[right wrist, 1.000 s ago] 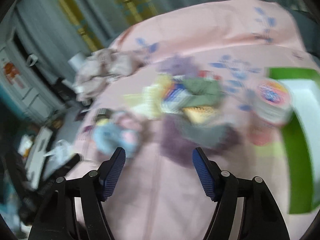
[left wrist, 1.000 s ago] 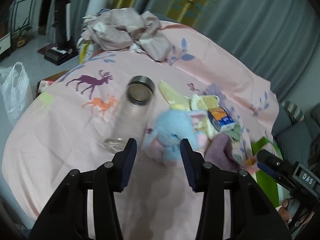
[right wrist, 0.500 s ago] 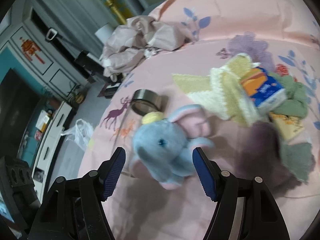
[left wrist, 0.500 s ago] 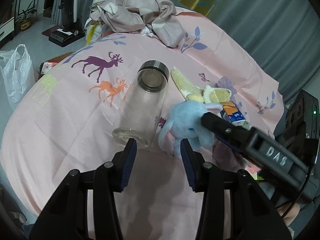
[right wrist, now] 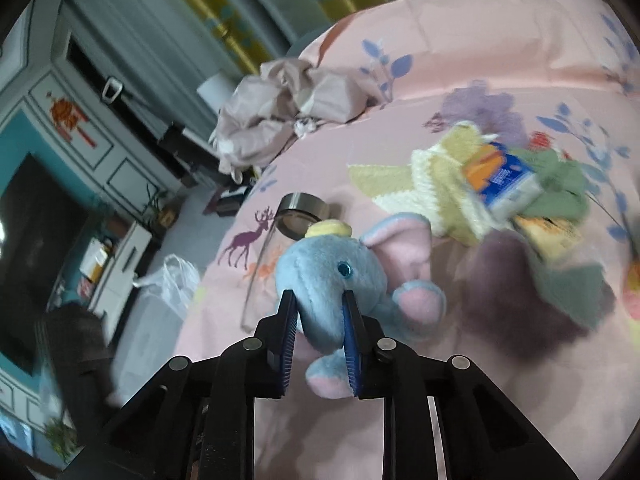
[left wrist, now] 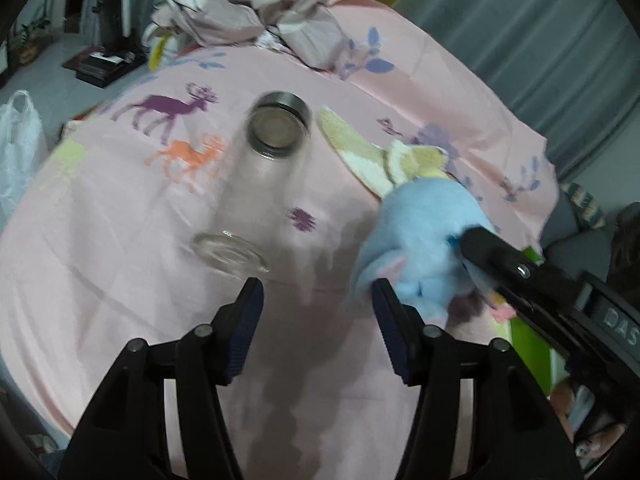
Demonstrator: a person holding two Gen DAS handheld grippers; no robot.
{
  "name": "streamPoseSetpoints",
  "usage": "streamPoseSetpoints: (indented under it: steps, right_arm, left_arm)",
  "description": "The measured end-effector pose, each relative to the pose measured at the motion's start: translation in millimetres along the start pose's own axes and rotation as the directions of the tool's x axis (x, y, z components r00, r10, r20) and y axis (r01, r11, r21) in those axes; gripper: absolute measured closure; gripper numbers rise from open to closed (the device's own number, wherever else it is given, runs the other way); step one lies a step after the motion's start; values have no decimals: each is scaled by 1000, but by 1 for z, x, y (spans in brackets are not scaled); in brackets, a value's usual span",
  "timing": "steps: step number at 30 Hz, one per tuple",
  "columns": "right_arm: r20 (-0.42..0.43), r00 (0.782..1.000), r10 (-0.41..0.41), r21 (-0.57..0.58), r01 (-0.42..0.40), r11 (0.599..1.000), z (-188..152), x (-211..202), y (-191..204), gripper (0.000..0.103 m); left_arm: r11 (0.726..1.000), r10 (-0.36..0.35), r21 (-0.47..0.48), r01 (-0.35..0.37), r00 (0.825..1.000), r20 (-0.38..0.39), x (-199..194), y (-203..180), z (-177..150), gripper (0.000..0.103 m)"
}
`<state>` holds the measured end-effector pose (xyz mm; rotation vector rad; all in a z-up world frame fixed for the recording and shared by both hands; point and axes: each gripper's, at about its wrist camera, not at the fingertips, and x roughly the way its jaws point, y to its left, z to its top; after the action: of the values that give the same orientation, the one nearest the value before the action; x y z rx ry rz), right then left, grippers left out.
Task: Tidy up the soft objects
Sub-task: 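Grasp the blue plush elephant with the right gripper, then lift the elephant with the right gripper and carry it over the green box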
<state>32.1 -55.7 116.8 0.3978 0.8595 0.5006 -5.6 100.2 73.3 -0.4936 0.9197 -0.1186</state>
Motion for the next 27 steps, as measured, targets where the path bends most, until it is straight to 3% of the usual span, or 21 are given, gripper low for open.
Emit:
streamPoseSetpoints:
  steps: [3, 5, 7, 10, 14, 17, 19, 21, 23, 27]
  right_arm:
    - [-27, 1000, -11, 89, 13, 996, -9, -16, -13, 80]
    - [-50, 999, -5, 138, 12, 990, -15, -19, -24, 80]
    - [-73, 997, -15, 173, 28, 985, -21, -16, -33, 80]
    - [-111, 993, -33, 227, 58, 972, -23, -3, -47, 80]
    - [-113, 993, -26, 228, 51, 972, -20, 5, -50, 79]
    - [-149, 989, -21, 231, 55, 971, -23, 13, -53, 79]
    - [-147, 989, -12, 241, 47, 969, -23, 11, -57, 78]
    - [-136, 990, -19, 232, 51, 971, -21, 4, -60, 65]
    - [-93, 995, -36, 217, 56, 975, -17, -7, -61, 42]
    - [-33, 997, -76, 198, 81, 977, -12, -18, -66, 39]
  left_arm:
    - [996, -81, 33, 83, 996, -47, 1, -11, -5, 33]
    - [991, -114, 63, 119, 991, -70, 2, -19, -10, 29]
    - [987, -124, 90, 131, 989, -86, 4, -27, -15, 20]
    - [981, -126, 131, 144, 982, -137, 13, -36, -23, 15]
    - [982, -97, 139, 127, 975, -201, 34, -39, -33, 15]
    - [992, -63, 95, 83, 979, -196, 43, -31, -32, 18]
    - [997, -37, 65, 51, 980, -197, 47, -26, -29, 30]
    - [999, -41, 24, 46, 978, -205, 48, -17, -26, 30]
    - [998, -57, -14, 56, 978, -203, 46, -12, -24, 32]
    - [998, -65, -1, 66, 985, -161, 35, -15, -22, 34]
